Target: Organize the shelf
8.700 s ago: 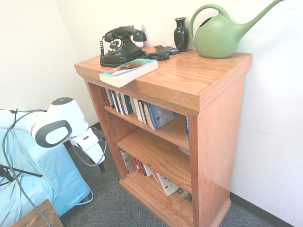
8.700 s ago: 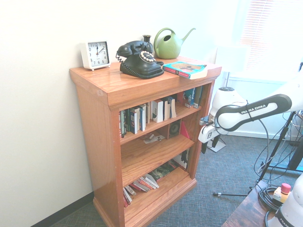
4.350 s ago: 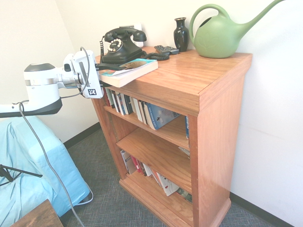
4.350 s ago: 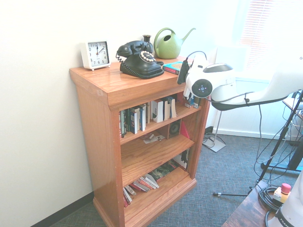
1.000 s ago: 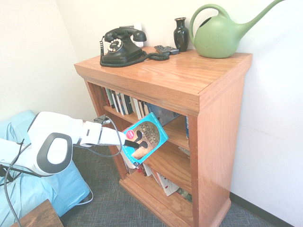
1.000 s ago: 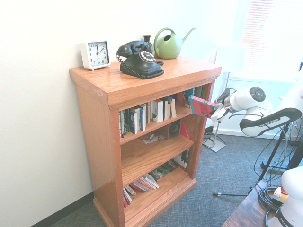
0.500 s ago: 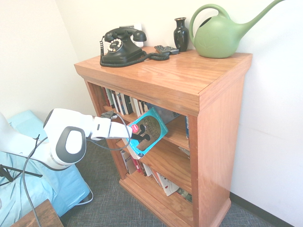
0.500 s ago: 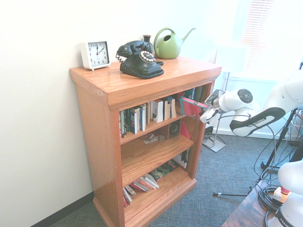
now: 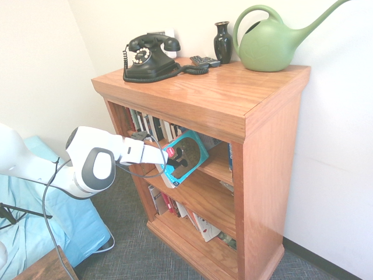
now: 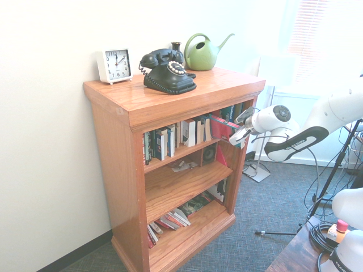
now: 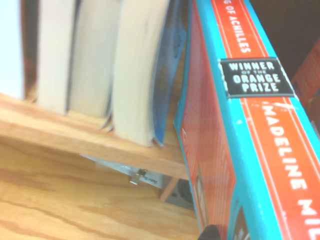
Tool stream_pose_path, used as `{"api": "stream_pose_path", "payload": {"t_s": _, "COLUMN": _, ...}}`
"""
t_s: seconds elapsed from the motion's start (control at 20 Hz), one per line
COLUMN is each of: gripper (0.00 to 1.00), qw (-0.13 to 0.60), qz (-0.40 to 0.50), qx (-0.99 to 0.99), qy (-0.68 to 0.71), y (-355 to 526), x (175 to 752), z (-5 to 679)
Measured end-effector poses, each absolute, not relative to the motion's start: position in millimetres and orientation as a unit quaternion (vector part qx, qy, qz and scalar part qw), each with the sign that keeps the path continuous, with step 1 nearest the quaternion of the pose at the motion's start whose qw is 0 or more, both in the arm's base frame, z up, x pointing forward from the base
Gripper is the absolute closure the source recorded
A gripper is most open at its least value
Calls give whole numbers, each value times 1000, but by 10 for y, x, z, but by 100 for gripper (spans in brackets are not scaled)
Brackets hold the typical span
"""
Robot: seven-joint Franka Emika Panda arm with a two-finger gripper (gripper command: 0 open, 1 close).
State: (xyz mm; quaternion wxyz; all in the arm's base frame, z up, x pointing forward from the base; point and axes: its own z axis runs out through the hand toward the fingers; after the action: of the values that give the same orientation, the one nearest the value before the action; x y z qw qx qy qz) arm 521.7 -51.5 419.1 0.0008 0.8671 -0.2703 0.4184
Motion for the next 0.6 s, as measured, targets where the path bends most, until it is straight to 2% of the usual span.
{"api": "stream_pose_path", "payload": {"t_s": 0.6, "gripper": 100, "qw": -16, "qz": 407, "qx": 866, "qy": -291, "y": -333, "x": 5470, "z": 3990}}
